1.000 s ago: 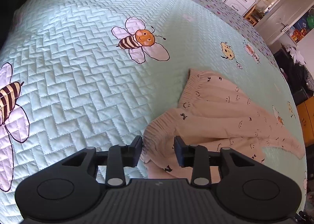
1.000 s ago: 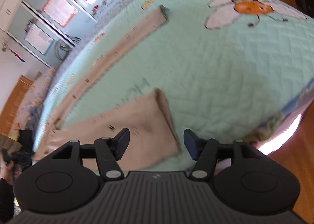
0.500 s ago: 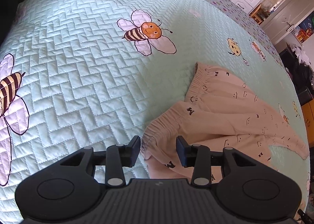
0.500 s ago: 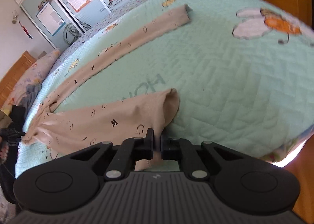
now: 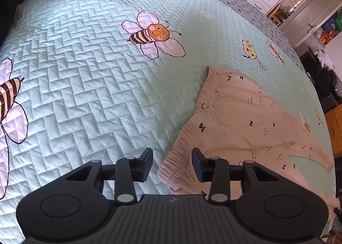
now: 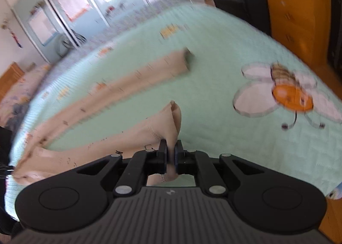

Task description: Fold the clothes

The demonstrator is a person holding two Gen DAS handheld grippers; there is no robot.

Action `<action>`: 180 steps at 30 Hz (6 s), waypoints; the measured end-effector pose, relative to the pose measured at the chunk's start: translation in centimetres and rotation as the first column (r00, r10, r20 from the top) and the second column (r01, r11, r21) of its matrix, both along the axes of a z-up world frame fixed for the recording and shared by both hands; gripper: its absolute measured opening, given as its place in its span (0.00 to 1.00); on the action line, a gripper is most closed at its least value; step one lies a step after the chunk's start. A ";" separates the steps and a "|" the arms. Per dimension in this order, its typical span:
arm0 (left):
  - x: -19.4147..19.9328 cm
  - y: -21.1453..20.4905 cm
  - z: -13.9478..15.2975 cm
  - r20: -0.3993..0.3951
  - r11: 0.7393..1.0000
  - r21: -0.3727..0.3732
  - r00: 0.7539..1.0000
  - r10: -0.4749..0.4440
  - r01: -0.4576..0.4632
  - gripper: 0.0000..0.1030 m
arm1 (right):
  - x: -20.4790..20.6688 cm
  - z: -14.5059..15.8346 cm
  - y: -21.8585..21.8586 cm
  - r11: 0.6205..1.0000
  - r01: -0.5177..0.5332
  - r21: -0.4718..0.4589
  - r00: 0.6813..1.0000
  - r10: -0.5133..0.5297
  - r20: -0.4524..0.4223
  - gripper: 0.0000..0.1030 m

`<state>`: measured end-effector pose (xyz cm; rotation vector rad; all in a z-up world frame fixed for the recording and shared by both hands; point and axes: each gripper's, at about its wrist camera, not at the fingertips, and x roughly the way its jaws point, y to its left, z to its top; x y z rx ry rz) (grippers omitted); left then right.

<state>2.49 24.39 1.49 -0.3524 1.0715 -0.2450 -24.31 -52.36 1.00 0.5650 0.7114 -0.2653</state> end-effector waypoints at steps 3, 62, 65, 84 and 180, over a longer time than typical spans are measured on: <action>-0.3 0.0 0.2 0.006 1.000 0.002 1.000 -0.007 0.007 0.41 | -0.2 -0.4 -1.7 0.998 0.050 0.043 0.998 -0.052 0.035 0.08; -10.7 1.9 -0.2 0.061 0.944 -0.302 0.985 0.159 -0.134 0.23 | 2.5 -2.3 16.6 0.796 -0.288 0.532 0.942 0.136 0.305 0.56; -7.2 0.6 1.2 0.107 0.953 -0.287 0.985 0.135 -0.100 0.35 | 3.6 -2.3 17.5 0.785 -0.303 0.540 0.940 0.154 0.303 0.56; 9.2 -5.6 -4.2 -0.019 0.927 -0.363 0.996 0.087 -0.088 0.40 | 6.2 -4.5 18.6 0.804 -0.255 0.537 0.966 0.189 0.176 0.56; -8.3 -5.3 -5.9 0.033 0.802 -0.521 0.932 0.361 -0.292 0.04 | -3.2 -5.2 1.1 0.865 0.215 0.453 0.900 -0.356 0.252 0.05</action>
